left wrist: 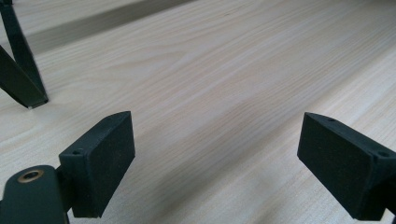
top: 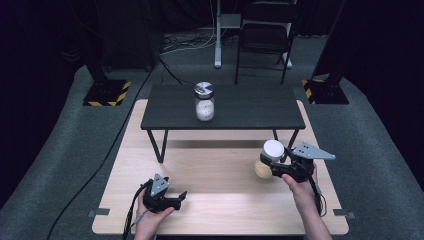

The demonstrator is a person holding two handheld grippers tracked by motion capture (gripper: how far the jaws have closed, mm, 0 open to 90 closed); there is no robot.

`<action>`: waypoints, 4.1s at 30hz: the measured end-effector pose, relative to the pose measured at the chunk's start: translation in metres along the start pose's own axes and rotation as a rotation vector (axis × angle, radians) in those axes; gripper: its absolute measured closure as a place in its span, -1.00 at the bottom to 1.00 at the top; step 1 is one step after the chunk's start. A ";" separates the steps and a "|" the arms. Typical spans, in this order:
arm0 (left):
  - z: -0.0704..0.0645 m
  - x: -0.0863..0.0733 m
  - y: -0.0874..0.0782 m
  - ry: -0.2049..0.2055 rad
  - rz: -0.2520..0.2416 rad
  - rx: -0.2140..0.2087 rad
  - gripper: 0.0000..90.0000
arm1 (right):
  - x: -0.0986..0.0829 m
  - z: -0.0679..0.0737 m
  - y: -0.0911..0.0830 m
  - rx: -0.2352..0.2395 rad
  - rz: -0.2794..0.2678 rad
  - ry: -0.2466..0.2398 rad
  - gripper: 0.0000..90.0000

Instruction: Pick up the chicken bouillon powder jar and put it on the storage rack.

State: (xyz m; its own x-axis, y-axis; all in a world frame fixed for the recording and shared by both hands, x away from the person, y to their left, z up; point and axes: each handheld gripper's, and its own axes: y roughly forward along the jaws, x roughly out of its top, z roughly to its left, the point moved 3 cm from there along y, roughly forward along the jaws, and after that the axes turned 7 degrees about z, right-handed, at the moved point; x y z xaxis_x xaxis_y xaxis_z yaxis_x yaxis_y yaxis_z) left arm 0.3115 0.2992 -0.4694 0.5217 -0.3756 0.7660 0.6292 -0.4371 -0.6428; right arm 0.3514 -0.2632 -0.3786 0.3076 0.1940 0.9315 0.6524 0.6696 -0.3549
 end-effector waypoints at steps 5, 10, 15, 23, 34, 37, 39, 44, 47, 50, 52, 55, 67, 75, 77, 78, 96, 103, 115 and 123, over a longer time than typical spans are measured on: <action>0.000 0.000 0.000 0.000 0.001 -0.001 -0.76 | 0.017 0.006 -0.005 0.019 -0.021 -0.031 -0.27; 0.000 0.000 0.000 0.000 0.001 -0.001 -0.76 | 0.039 0.009 -0.009 0.031 -0.035 -0.053 -0.27; 0.000 0.000 0.000 -0.001 0.002 -0.001 -0.76 | 0.060 0.006 -0.011 0.067 -0.050 -0.045 -0.27; 0.000 0.001 0.000 -0.001 0.003 -0.002 -0.76 | 0.098 0.010 -0.012 0.062 -0.069 -0.073 -0.27; 0.001 0.001 0.000 0.000 0.007 -0.005 -0.76 | 0.142 0.009 0.004 -0.006 -0.075 -0.068 -0.27; 0.001 0.001 0.000 0.002 0.007 -0.007 -0.76 | 0.150 0.006 0.012 -0.023 -0.087 -0.048 -0.27; 0.001 0.001 0.000 0.004 0.008 -0.007 -0.76 | 0.155 0.005 0.018 -0.039 -0.085 -0.038 -0.27; 0.001 0.001 0.000 0.005 0.009 -0.009 -0.76 | 0.164 0.002 0.035 -0.087 -0.059 -0.025 -0.27; 0.001 0.001 0.001 0.004 0.010 -0.010 -0.76 | 0.167 -0.001 0.045 -0.117 -0.043 -0.008 -0.27; 0.001 0.001 0.001 0.006 0.009 -0.011 -0.76 | 0.169 -0.003 0.056 -0.153 -0.009 0.006 -0.28; 0.001 0.001 0.000 0.005 0.009 -0.011 -0.76 | 0.169 -0.003 0.058 -0.157 0.001 0.009 -0.27; 0.001 0.001 0.001 0.005 0.008 -0.012 -0.76 | 0.166 -0.006 0.059 -0.154 -0.011 0.029 -0.28; 0.001 0.002 0.001 0.003 0.010 -0.012 -0.76 | 0.164 -0.012 0.047 -0.110 0.024 0.011 -0.61; 0.001 0.002 0.001 0.003 0.010 -0.009 -0.76 | 0.139 -0.012 0.023 -0.059 0.026 -0.047 -0.78; 0.000 0.002 0.001 0.003 0.010 -0.009 -0.76 | 0.126 -0.012 0.016 -0.046 0.014 -0.051 -0.79; 0.000 0.002 0.001 0.003 0.010 -0.009 -0.76 | 0.121 -0.012 0.013 -0.040 0.012 -0.053 -0.79; 0.000 0.002 0.001 0.001 0.011 -0.006 -0.76 | 0.005 -0.018 -0.027 -0.064 -0.002 -0.081 -0.79; -0.001 0.002 0.001 0.000 0.012 -0.006 -0.76 | -0.030 -0.017 -0.036 -0.082 0.041 -0.078 -0.79; -0.001 0.002 0.001 -0.001 0.014 -0.006 -0.77 | -0.096 -0.026 -0.035 -0.105 0.086 0.038 -0.79; -0.001 0.002 0.001 0.002 0.017 -0.003 -0.77 | -0.117 -0.026 -0.035 -0.125 0.111 0.068 -0.79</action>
State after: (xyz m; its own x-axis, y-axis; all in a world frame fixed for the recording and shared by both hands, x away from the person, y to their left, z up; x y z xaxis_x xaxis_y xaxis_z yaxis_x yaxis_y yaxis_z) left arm 0.3128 0.2968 -0.4682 0.5310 -0.3843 0.7552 0.6189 -0.4328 -0.6555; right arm 0.3106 -0.3283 -0.4767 0.4260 0.2098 0.8800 0.6919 0.5512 -0.4663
